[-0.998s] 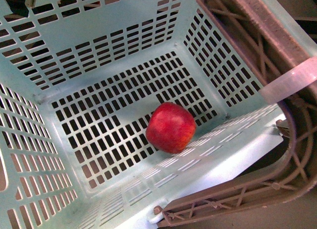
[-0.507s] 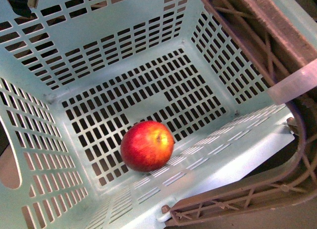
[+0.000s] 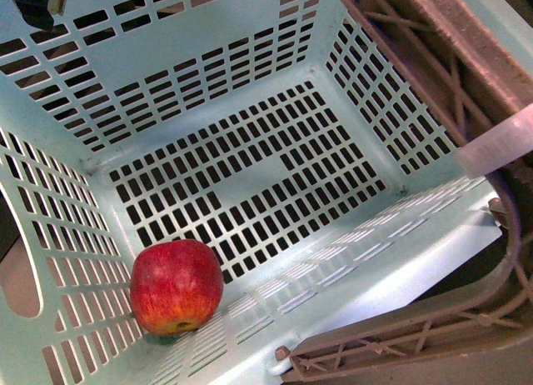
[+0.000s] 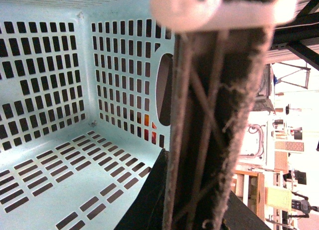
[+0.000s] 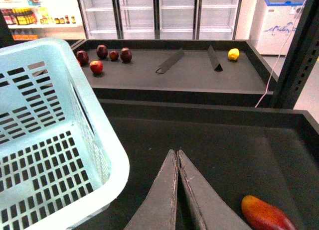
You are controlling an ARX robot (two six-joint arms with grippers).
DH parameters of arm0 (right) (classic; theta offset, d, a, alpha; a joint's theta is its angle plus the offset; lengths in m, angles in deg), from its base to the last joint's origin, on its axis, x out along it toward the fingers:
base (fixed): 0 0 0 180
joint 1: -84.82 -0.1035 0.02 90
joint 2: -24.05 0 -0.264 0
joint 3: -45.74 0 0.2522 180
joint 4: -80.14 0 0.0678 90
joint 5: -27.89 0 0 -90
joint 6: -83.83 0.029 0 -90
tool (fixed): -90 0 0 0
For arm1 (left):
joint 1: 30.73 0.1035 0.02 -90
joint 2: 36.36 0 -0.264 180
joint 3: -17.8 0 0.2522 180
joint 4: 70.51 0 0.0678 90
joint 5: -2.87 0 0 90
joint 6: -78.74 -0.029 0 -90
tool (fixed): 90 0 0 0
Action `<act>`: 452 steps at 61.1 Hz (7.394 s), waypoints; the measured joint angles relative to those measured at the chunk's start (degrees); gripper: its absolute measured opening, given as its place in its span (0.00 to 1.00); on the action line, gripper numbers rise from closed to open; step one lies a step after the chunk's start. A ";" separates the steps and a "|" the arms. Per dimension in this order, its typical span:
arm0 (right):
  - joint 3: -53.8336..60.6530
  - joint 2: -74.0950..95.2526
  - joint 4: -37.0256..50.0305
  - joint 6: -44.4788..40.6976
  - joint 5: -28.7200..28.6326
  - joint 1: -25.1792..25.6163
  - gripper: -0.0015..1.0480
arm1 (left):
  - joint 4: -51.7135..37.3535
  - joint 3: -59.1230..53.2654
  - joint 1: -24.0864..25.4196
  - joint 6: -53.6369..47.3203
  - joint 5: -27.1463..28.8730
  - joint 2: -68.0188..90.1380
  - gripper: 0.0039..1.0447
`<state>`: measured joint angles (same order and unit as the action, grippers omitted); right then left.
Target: Pick apple with right arm and hold basket with left
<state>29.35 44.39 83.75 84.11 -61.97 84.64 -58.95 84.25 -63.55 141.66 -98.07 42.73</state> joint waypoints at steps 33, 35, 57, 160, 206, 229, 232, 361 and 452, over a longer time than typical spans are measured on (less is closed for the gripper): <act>1.51 -8.70 -5.68 0.00 -0.02 0.00 0.02 | 0.00 0.00 0.00 -0.02 0.02 0.00 0.07; 1.51 -9.11 -6.10 -0.02 -0.02 0.00 0.02 | 0.00 0.00 0.00 -0.02 0.02 0.00 0.07; 1.49 -19.80 -17.20 -0.02 -0.04 0.00 0.02 | -0.02 0.00 0.02 -0.09 0.02 -0.02 0.07; 1.49 -20.00 -17.29 -0.11 -0.02 0.00 0.91 | -5.05 -5.05 26.86 21.24 7.78 4.76 0.07; 1.49 -20.00 -17.29 -0.11 -0.02 0.00 0.91 | -8.68 -12.39 28.94 25.49 7.52 12.50 0.07; 1.49 -20.00 -17.29 -0.11 -0.02 0.00 0.91 | -3.06 -14.40 28.20 25.75 6.86 6.99 0.36; 1.49 -20.00 -17.29 -0.09 -0.02 0.00 0.91 | -1.20 -14.40 27.98 25.33 6.71 5.03 0.45; 1.49 -20.02 -17.29 -0.09 -0.02 0.00 0.91 | -11.19 -51.82 32.57 -62.27 10.95 -65.77 0.03; 1.49 -20.02 -17.29 -0.11 -0.02 0.00 0.91 | 2.01 -51.82 32.59 -62.40 10.95 -78.73 0.94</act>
<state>30.83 24.37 66.46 84.00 -61.99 84.64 -56.94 32.43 -30.96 79.26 -87.12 -36.00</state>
